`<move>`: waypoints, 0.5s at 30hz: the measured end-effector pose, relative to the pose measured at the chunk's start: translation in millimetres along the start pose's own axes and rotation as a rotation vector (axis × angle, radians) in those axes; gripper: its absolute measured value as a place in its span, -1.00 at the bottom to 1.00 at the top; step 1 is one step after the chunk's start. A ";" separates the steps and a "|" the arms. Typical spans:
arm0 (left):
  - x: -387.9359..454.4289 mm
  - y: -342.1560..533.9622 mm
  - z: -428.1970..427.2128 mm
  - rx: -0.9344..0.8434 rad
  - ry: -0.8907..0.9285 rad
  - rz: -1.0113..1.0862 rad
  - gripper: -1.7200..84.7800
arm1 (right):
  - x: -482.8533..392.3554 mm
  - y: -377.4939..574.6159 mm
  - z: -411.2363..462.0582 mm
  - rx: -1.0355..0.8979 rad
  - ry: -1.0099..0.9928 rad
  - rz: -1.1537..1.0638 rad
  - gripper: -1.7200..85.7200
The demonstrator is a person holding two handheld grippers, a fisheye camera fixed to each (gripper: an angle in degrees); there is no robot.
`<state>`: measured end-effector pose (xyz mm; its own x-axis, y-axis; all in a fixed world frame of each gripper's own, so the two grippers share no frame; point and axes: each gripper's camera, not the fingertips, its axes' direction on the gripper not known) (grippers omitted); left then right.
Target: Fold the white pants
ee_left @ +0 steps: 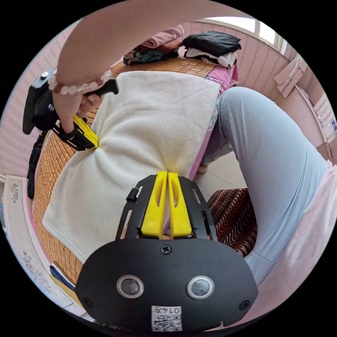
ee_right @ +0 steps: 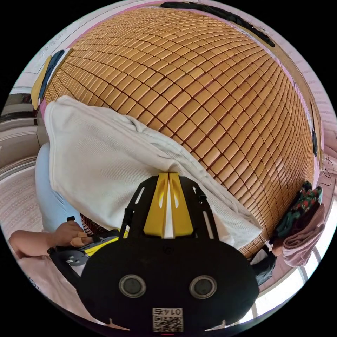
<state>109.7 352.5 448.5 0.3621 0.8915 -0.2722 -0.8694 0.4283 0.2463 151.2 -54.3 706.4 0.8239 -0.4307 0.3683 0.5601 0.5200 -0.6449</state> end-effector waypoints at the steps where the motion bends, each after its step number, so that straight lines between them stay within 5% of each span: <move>1: -0.8 -1.7 4.8 0.000 -0.010 0.024 -0.98 | -2.8 -1.6 0.2 -0.020 0.017 -0.020 -0.98; 8: -43.8 -15.2 25.2 -0.031 0.066 0.040 -0.98 | -2.9 14.9 4.9 -0.046 -0.028 0.014 -0.98; 15: -103.3 -5.4 9.1 0.061 0.155 -0.094 -0.98 | -3.1 161.6 -3.6 0.397 -0.182 0.087 -0.98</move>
<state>80.1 259.4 483.8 0.3810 0.8157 -0.4353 -0.8104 0.5213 0.2675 238.9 28.4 598.7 0.8515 -0.2541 0.4587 0.4481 0.8068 -0.3849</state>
